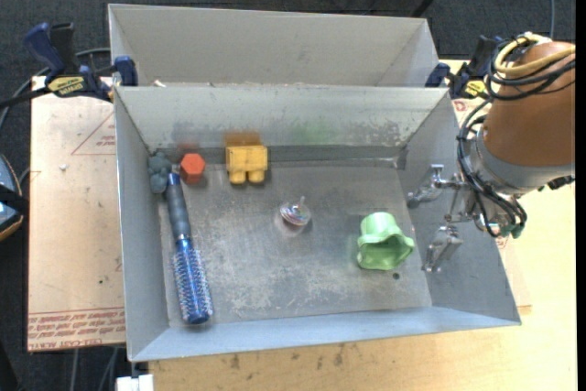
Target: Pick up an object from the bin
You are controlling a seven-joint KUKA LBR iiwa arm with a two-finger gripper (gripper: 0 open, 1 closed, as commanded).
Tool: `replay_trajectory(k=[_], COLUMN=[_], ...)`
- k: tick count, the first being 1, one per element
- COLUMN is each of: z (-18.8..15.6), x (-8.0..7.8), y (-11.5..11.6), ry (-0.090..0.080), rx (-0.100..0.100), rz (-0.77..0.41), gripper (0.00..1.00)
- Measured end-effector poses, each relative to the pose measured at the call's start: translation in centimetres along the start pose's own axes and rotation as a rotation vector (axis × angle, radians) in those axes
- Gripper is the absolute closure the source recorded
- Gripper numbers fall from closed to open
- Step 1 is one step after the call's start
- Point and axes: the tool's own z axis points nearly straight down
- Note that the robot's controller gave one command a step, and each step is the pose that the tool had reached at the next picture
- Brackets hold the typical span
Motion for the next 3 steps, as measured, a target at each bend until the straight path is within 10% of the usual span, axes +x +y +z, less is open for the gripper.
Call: replay_trajectory(k=[1,2,3], z=[14.2,13.9,-3.5], x=[-2.1,-2.1,-0.1], y=[-0.2,-0.2,-1.9], ry=[-0.006,-0.006,-0.015], rx=[-0.001,0.000,0.004], rz=[0.133,0.131,-0.159], gripper=[0.00,1.00,1.00])
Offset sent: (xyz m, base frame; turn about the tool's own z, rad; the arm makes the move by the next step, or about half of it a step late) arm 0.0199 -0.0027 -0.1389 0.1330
